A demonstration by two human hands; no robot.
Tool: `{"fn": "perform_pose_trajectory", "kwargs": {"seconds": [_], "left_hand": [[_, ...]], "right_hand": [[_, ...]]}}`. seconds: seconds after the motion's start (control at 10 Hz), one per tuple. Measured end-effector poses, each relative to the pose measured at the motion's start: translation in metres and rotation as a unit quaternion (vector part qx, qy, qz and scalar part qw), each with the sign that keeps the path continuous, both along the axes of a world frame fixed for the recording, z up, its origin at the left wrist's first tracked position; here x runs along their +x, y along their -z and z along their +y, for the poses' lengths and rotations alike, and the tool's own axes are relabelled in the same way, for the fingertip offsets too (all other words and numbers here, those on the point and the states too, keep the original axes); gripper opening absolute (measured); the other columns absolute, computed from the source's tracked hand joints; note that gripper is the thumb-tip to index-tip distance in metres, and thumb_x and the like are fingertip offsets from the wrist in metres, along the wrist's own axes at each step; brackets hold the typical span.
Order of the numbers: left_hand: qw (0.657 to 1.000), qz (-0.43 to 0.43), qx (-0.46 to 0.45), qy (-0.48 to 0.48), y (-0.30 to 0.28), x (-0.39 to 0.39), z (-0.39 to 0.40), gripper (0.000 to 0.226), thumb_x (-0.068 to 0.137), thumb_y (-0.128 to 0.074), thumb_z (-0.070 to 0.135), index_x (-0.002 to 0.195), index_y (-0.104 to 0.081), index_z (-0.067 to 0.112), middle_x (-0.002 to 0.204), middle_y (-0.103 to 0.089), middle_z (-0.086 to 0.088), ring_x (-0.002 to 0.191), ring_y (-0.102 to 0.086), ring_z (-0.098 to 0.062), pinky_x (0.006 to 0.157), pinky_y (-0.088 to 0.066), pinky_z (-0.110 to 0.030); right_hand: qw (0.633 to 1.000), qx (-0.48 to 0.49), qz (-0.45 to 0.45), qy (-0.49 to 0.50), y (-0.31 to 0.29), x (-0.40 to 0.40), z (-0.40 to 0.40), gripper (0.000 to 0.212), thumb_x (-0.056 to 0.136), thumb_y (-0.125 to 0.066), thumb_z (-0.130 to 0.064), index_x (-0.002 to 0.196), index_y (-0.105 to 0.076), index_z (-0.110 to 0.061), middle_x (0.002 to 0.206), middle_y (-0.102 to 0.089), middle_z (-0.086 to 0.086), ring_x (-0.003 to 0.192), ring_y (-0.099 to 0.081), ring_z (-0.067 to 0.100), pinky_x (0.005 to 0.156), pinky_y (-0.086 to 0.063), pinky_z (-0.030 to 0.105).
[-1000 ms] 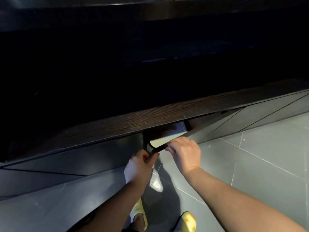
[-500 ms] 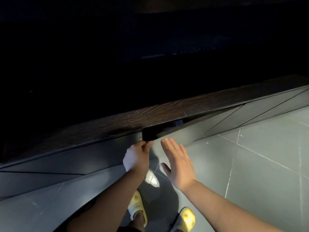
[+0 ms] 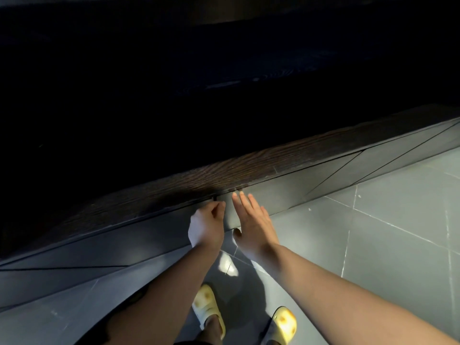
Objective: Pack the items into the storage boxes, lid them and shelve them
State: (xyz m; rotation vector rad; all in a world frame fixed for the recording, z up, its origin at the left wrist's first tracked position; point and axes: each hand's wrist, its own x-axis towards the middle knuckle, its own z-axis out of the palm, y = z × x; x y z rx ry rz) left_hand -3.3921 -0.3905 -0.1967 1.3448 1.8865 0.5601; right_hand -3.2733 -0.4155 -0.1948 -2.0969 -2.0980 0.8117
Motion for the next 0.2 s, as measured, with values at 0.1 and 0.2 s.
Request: {"fn": "perform_pose_trajectory", "kwargs": {"seconds": [0.1,0.2], "left_hand": [[1.0,-0.008,-0.003,0.016,-0.0022,0.0008,-0.0032,0.022,0.093,-0.049,0.041,0.098,-0.067,0.031,0.088,-0.069,0.004,0.082,-0.063,-0.021,0.066,-0.05,-0.03],[0.999,0.009,-0.003,0.047,-0.0059,0.0022,-0.0107,0.022,0.094,-0.047,0.04,0.098,-0.066,0.03,0.087,-0.068,0.004,0.078,-0.062,-0.018,0.066,-0.05,-0.03]], "right_hand": [[1.0,-0.016,0.001,-0.002,-0.0003,0.0006,0.0018,0.088,0.087,-0.051,-0.013,0.152,0.005,-0.032,0.161,0.009,-0.011,0.148,0.01,0.013,0.119,-0.002,0.036],[1.0,-0.007,0.019,0.002,-0.0059,0.0039,-0.0014,0.088,0.087,-0.053,-0.013,0.152,0.002,-0.033,0.16,0.009,-0.011,0.148,0.009,0.013,0.12,-0.004,0.036]]}}
